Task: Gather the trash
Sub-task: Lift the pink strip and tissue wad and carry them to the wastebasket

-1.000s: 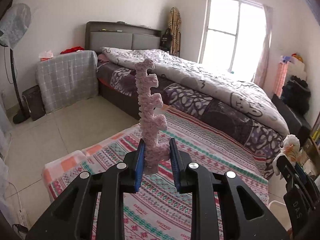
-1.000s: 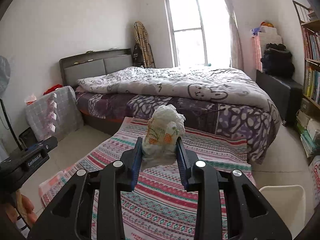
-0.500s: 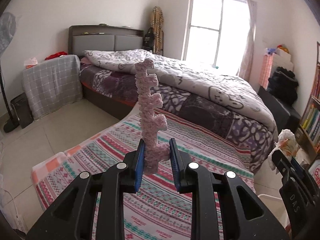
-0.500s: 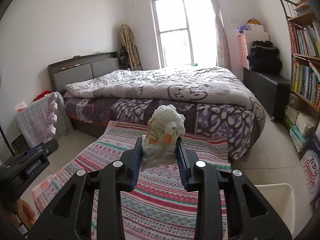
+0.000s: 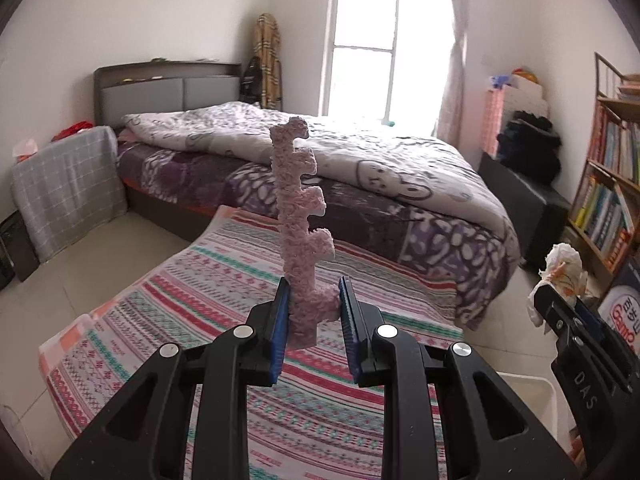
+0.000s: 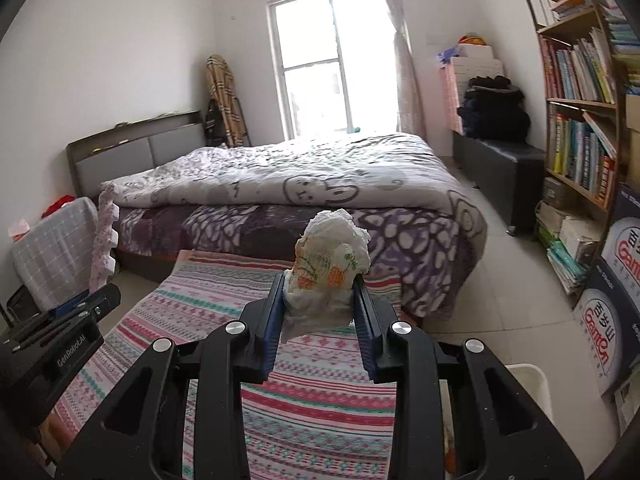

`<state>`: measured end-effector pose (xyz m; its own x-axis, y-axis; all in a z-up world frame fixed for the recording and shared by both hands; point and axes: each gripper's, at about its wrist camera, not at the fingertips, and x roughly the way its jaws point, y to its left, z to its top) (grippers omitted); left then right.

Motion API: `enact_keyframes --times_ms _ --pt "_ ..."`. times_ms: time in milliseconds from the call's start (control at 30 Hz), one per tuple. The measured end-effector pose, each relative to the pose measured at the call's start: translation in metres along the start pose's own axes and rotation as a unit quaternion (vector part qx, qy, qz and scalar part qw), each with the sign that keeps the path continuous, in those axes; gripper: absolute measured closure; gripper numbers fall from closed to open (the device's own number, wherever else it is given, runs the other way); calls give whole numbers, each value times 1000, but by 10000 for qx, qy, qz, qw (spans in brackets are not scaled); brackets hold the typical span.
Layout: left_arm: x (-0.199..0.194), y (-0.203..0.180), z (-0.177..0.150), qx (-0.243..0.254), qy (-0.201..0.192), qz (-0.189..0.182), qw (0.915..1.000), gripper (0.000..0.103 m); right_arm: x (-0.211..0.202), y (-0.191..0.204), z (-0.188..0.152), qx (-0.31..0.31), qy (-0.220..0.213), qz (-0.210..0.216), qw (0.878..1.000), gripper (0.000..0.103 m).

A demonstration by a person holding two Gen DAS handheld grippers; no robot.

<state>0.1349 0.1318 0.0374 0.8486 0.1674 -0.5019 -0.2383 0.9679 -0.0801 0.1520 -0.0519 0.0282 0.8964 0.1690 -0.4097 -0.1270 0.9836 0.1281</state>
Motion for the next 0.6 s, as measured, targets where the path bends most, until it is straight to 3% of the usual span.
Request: enact_keyframes --times_ms 467,600 --pt "0 -86 -16 533 167 -672 9962 79 -11 -88 -1 574 178 -806 9949 71" --pt "1 -113 -23 696 240 -870 9935 79 -14 -118 -4 795 274 -1019 9912 67"
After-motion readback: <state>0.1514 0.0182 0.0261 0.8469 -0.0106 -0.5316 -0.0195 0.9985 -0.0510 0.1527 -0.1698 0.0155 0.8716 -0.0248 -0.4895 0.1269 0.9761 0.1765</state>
